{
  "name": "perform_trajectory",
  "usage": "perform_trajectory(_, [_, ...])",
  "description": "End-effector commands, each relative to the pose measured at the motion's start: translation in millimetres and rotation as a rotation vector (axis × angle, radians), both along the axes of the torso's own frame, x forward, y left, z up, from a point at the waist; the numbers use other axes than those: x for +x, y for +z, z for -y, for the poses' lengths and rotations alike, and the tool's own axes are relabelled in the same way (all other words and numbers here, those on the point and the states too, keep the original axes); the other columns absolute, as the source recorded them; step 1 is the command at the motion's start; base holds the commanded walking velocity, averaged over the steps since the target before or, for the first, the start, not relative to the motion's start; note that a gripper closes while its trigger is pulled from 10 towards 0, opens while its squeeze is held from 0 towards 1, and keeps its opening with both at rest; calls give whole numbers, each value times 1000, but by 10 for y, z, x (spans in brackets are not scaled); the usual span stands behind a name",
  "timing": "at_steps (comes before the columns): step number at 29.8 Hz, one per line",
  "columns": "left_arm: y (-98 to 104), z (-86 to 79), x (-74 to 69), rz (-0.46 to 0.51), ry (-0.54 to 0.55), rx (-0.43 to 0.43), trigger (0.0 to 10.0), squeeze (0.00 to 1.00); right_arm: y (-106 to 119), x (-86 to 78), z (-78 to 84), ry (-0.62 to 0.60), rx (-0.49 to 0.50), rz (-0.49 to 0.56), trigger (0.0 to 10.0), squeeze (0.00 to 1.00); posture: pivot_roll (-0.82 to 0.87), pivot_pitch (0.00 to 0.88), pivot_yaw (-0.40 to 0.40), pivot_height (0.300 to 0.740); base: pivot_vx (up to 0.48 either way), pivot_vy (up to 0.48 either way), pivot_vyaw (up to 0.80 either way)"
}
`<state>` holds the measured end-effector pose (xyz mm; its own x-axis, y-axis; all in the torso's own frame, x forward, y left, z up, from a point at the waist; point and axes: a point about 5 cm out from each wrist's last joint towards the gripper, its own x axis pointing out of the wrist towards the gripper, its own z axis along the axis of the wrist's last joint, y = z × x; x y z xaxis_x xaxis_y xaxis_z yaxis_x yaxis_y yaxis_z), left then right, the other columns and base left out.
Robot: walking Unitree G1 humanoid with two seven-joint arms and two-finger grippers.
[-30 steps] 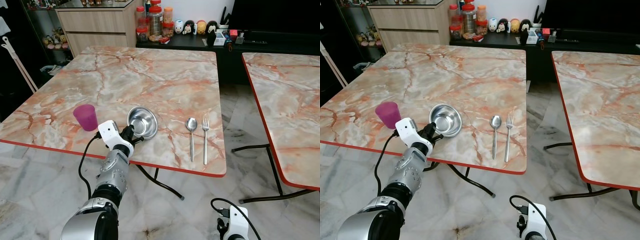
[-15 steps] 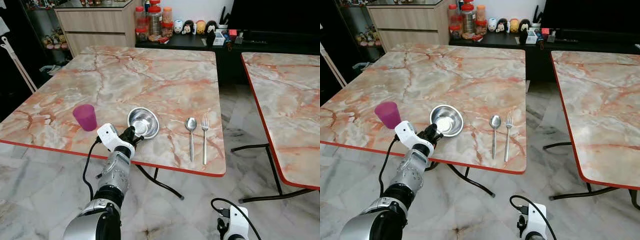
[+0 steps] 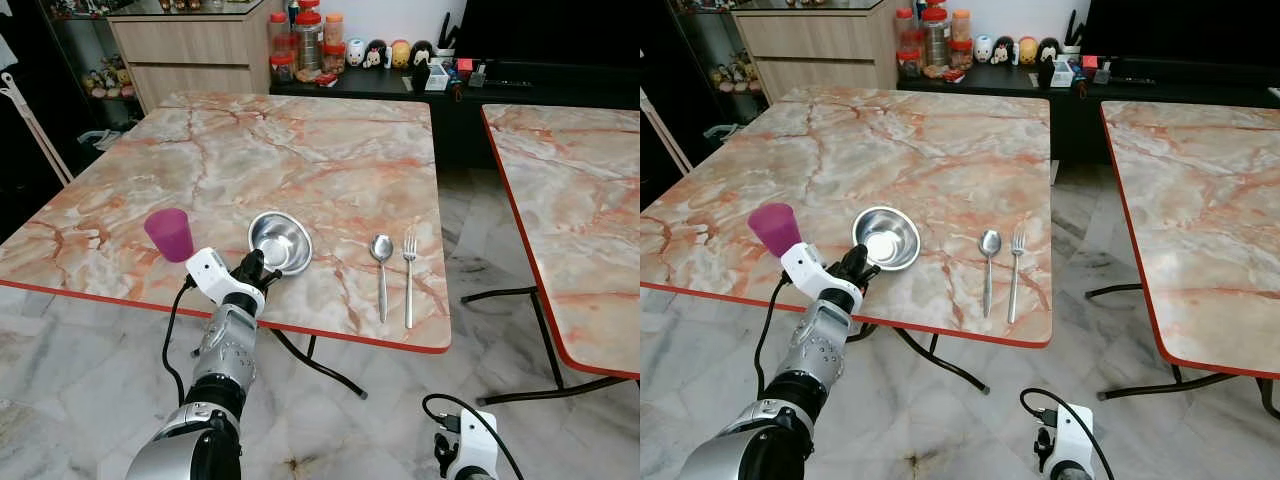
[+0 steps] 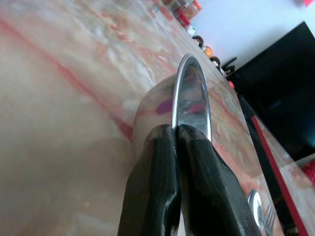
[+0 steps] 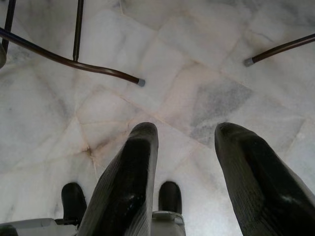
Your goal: Setting the table
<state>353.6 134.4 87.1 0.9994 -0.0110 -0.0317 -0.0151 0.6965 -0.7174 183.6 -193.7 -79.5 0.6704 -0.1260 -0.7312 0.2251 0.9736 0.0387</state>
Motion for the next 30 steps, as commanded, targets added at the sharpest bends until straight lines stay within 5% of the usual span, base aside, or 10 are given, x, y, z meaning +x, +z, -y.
perform_trajectory(1, [-60,21,-17,-29,-4,-60,10000,0,29,54,-13,-1,6,25,10000,0,-8,0,15,740,0,0,0])
perform_trajectory(14, [10,67,31,-12,16,-275,10000,0,34,54,-1,-4,10,35,10000,0,-11,0,13,740,0,0,0])
perform_trajectory(18, [30,66,40,-5,15,-282,10000,0,34,55,-2,-4,11,36,10000,0,-11,0,13,740,0,0,0])
perform_trajectory(21, [124,63,80,25,37,-391,10000,0,35,58,-10,-3,14,37,10000,0,-9,0,14,740,0,0,0])
perform_trajectory(30, [211,75,99,55,20,-381,10000,0,32,54,-13,-3,14,36,10000,0,-8,0,15,740,0,0,0])
